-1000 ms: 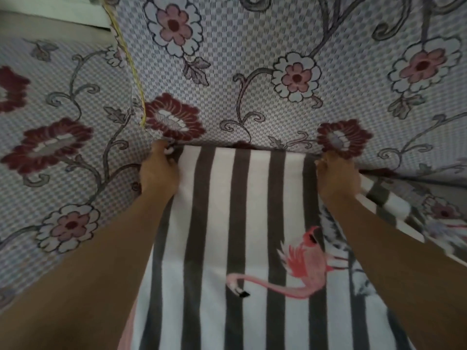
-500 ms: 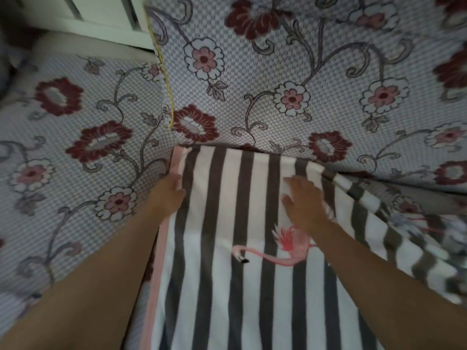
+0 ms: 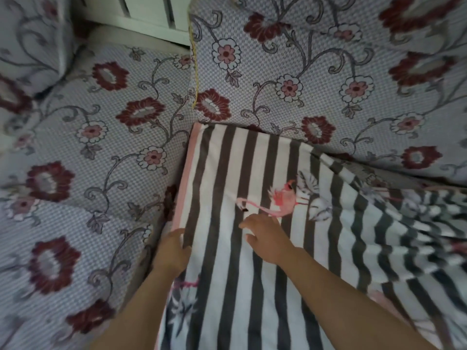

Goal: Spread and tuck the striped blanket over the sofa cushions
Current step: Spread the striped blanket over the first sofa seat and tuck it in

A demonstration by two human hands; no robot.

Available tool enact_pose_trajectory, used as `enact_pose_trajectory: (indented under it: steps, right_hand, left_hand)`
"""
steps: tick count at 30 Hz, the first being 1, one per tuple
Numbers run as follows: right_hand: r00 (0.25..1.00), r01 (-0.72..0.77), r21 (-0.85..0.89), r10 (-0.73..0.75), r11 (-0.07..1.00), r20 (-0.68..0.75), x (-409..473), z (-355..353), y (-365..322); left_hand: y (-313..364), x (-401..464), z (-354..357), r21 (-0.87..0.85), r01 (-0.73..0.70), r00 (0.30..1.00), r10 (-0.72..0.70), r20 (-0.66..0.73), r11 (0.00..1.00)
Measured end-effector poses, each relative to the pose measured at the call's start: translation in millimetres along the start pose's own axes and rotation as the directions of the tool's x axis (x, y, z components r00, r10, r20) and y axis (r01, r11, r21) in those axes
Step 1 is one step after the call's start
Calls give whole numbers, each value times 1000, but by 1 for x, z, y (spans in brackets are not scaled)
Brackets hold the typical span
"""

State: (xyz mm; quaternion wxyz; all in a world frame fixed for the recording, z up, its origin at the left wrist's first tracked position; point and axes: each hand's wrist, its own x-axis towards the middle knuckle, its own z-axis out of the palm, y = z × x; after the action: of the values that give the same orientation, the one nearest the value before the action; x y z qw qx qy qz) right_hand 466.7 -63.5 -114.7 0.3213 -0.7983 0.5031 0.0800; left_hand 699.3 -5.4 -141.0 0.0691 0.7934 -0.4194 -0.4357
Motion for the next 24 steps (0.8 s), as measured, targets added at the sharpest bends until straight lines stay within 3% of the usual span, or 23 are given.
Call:
enact_pose_trajectory:
  steps: [2, 4, 7, 11, 14, 17, 19, 21, 24]
  right_hand:
    - [1000, 29, -6, -29, 1000, 1, -15, 18, -4]
    - [999, 37, 14, -37, 999, 34, -33, 39, -8]
    - [993, 66, 36, -69, 997, 91, -56, 70, -17]
    - [986, 74, 131, -92, 989, 141, -69, 94, -25]
    - [975, 11, 334, -85, 943, 207, -72, 95, -35]
    - [964, -156, 736, -62, 659, 259, -73, 81, -53]
    - [981, -188, 865, 43, 466, 190, -70, 71, -57]
    - [960, -150, 894, 278, 422, 30, -64, 53, -53]
    - [754, -20, 939, 623, 343, -211, -58, 24, -29]
  left_hand:
    - [-21, -21, 17, 165, 136, 991, -132, -39, 977]
    - [-39, -46, 38, 218, 242, 970, -231, -75, 945]
    - [-59, -65, 63, 234, 236, 970, -215, -112, 943]
    - [-70, -65, 70, 66, 290, 954, -282, -104, 955]
    - [-50, -71, 62, -306, 112, 985, -146, -90, 945]
    - [-5, -82, 44, -602, 40, 998, -9, 55, 797]
    - [24, -86, 31, -665, 81, 974, 82, 211, 743]
    - [44, -83, 21, -696, 27, 982, 110, 151, 718]
    - [50, -65, 16, -692, -60, 998, 40, -45, 719]
